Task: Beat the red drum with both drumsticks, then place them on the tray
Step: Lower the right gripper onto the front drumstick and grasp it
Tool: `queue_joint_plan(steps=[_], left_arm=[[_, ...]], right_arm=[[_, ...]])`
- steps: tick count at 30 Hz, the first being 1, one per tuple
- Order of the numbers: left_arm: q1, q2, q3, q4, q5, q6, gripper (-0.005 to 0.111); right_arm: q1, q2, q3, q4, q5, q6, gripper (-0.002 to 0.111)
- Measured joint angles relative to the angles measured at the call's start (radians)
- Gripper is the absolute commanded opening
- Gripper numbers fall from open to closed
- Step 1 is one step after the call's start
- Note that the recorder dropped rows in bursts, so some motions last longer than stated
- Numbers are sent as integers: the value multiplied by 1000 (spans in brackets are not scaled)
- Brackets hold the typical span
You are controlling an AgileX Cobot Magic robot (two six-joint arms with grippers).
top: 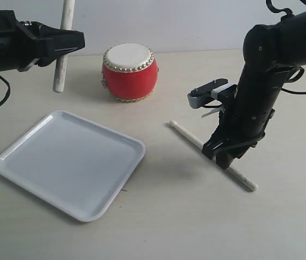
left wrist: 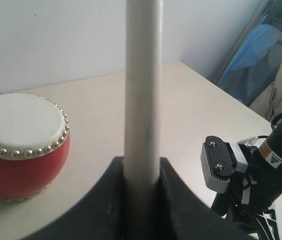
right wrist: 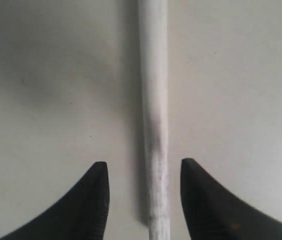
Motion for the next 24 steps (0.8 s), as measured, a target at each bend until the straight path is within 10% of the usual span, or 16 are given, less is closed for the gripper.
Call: queue_joint_plan(steps=[24], left_arm=[[0, 0, 0, 18, 0, -14, 0]], right_arm=[[0, 44, 69, -2, -116, -2, 39]])
